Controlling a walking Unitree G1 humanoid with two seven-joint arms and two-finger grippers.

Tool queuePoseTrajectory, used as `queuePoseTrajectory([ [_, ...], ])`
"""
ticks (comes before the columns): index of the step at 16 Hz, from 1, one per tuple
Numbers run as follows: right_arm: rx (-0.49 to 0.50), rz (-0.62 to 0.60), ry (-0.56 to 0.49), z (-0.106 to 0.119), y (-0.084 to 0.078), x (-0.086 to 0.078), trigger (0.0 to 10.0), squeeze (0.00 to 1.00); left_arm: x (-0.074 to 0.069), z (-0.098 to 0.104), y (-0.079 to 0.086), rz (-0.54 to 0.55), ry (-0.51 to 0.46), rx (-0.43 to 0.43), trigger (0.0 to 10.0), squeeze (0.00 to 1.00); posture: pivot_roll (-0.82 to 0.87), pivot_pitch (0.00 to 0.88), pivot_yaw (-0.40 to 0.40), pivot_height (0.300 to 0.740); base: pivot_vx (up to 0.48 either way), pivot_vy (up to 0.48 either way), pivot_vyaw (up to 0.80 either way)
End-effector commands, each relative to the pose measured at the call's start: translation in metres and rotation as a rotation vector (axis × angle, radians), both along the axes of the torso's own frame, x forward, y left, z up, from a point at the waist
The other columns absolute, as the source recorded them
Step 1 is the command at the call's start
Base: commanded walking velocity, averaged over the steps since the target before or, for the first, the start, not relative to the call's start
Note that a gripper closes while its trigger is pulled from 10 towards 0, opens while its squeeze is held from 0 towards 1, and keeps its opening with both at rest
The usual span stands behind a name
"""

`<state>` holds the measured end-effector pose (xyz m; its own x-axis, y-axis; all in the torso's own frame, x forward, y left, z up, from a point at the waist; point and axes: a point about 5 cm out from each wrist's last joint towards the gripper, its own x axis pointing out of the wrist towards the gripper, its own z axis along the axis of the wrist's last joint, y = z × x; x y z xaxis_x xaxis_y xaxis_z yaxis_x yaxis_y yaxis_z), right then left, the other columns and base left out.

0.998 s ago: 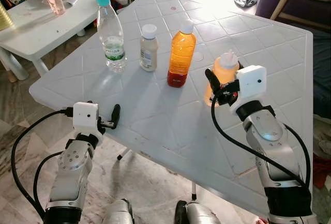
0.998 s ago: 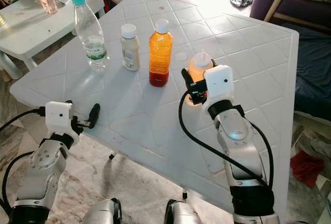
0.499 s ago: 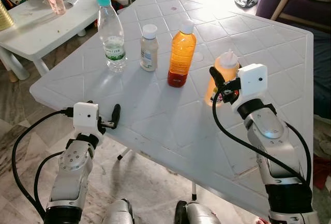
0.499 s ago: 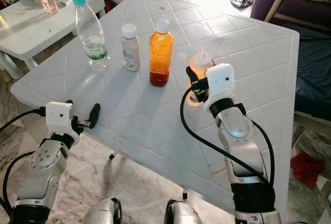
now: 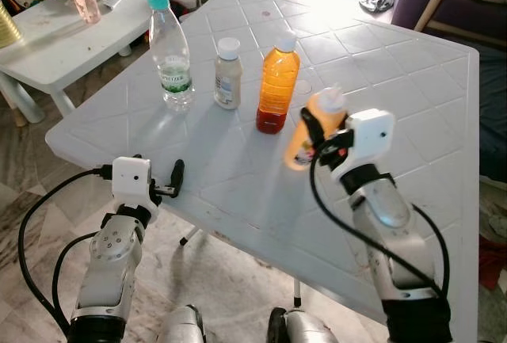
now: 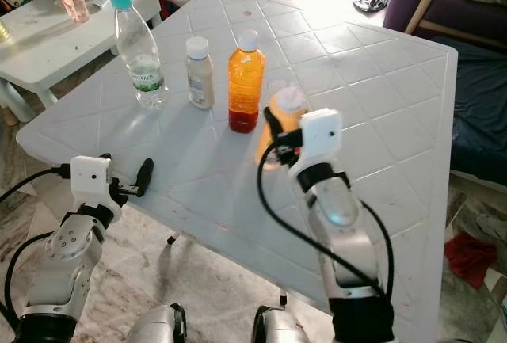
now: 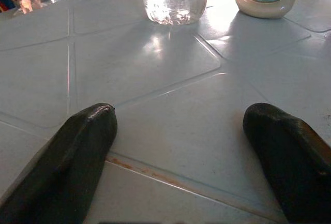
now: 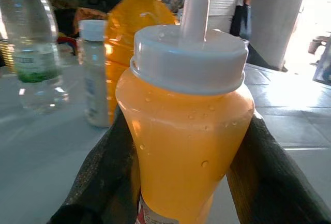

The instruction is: Restocking fridge

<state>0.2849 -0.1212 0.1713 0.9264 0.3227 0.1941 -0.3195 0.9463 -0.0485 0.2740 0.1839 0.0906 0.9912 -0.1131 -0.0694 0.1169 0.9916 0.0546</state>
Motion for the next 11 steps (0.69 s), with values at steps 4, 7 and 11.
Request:
queuePoseTrajectory([
  [4,0.036,0.072,0.0,-0.004,0.009,-0.01,10.0,0.0,-0.013,-0.014,-0.003,0.021,0.063,-0.011,10.0,0.0,0.04,0.114,-0.05,0.74,0.0,0.0,0.8],
  [7,0.064,0.045,0.046,-0.021,-0.001,-0.016,10.0,0.0,-0.017,-0.015,0.004,0.089,0.039,-0.027,10.0,0.0,0.04,0.089,-0.057,0.74,0.0,0.0,0.8],
  [11,0.054,0.06,0.05,-0.025,0.003,-0.015,10.0,0.0,-0.003,-0.006,0.011,0.153,0.021,-0.058,10.0,0.0,0.04,0.082,-0.059,0.74,0.0,0.07,0.8],
])
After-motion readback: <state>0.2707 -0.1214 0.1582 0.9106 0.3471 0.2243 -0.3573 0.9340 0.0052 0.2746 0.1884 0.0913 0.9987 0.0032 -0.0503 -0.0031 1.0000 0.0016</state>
